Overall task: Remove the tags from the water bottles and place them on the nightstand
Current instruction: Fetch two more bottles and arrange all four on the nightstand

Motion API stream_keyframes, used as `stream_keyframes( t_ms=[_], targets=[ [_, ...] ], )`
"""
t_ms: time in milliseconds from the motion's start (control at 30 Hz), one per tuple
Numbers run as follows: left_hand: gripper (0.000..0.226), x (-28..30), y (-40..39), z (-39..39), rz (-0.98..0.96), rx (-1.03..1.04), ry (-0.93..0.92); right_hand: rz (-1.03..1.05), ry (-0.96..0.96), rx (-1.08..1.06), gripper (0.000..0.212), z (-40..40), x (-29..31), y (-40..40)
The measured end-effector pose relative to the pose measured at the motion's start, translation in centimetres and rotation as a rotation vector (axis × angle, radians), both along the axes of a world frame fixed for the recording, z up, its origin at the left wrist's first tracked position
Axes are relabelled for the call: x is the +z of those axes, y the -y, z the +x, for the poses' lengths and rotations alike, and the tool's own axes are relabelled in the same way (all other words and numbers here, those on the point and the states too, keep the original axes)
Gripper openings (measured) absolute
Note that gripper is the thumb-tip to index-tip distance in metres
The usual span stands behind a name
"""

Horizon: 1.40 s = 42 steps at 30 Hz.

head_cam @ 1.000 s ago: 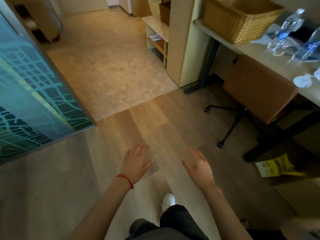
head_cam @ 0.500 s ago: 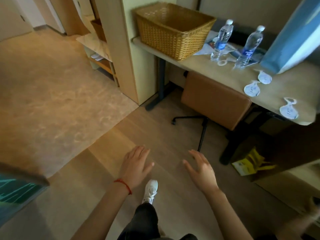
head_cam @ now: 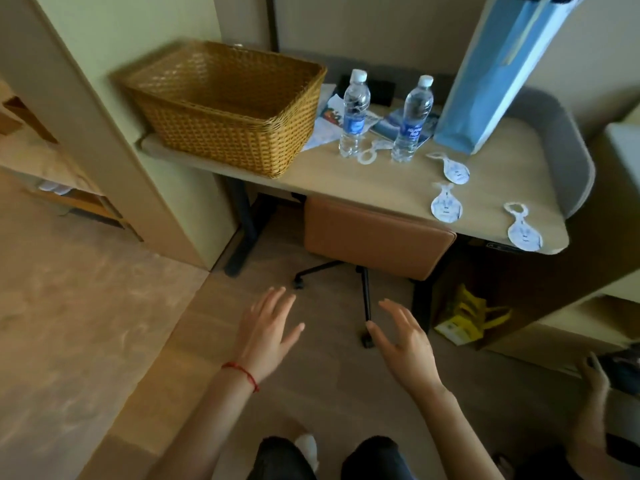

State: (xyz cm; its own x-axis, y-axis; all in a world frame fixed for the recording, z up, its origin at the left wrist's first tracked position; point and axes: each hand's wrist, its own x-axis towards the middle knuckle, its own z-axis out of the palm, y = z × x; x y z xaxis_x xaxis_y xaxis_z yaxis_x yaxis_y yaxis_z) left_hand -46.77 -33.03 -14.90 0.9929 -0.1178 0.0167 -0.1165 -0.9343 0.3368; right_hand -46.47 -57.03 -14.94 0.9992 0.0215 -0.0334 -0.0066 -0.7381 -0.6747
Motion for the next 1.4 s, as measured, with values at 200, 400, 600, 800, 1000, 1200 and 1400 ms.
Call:
stream_keyframes(
  t_ms=[200,400,600,800,1000,1200,1400],
  targets=[
    [0.051,0.7,1.4,8.5,-0.080,-0.061,0.076,0.005,0.070,-0.076,0.046,6.9,1.7,1.2],
    [0.055,1.3,4.6,18.4,-0.094,-0.088,0.173,0.087,0.151,-0.157,0.044,16.1,2.4,4.3],
    [0.047,3.1,7.3,27.8,-0.093,-0.051,0.208,0.084,0.157,-0.121,0.042,26.3,3.9,7.2],
    [0.049,4.7,8.8,34.7,-0.138,-0.021,0.233,0.070,0.189,-0.114,0.043,34.5,5.2,9.1],
    [0.061,5.6,8.3,41.6,-0.323,0.050,0.258,0.112,0.231,-0.180,0.045,40.6,5.2,9.3],
    [0.067,6.2,7.4,48.9,-0.539,0.117,0.330,0.160,0.280,-0.302,0.056,46.6,5.7,8.1],
    [0.068,5.5,7.1,53.9,-0.702,0.094,0.306,0.168,0.279,-0.369,0.062,51.1,5.8,7.2]
  ],
)
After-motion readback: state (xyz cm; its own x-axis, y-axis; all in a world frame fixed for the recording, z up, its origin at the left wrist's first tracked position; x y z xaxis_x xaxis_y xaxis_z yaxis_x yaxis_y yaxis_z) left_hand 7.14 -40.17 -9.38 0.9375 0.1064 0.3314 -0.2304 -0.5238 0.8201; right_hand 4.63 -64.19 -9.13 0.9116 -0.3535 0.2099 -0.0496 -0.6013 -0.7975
